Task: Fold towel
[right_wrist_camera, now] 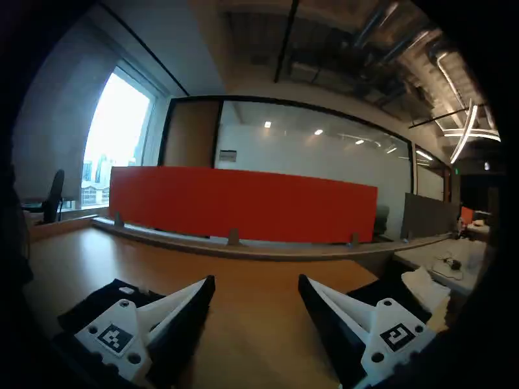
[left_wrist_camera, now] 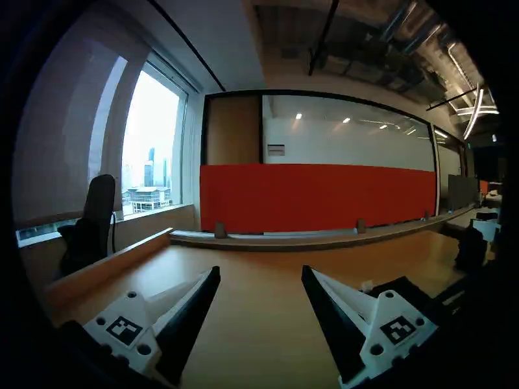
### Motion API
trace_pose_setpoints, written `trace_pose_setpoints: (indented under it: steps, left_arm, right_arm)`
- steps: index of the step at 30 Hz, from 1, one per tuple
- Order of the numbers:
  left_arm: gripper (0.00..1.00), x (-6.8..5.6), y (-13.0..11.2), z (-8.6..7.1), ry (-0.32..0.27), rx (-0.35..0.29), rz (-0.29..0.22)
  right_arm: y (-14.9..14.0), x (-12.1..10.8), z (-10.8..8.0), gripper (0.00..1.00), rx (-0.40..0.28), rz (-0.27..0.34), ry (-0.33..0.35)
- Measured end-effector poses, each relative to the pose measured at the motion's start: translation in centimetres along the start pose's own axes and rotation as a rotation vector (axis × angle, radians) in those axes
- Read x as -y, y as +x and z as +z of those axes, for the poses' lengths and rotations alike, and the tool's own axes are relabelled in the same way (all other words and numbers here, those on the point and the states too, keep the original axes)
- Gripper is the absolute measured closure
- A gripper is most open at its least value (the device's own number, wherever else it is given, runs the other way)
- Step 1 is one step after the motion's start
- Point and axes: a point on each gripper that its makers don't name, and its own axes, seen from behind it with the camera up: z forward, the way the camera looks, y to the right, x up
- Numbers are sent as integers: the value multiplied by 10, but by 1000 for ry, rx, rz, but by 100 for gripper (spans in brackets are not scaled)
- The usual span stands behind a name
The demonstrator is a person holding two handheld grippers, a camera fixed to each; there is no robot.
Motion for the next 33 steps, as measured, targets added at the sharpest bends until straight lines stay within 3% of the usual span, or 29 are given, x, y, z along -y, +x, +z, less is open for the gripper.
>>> trace_pose_setpoints:
  steps: [9, 15, 26, 33]
  left_arm:
    - [7, -7, 80, -7, -15, -7, 1]
    - [7, -9, 115, -11, -21, -4, 1]
    - [7, -15, 132, -9, -58, 38, 13]
    - [7, -30, 134, -12, -134, 80, 50]
  right_arm:
    - [79, -5, -12, 1, -15, 6, 5]
    - [117, -11, -19, 0, -25, 9, -13]
    - [141, -11, -25, 1, 0, -16, -4]
    - [142, 4, -26, 0, 45, -36, 82]
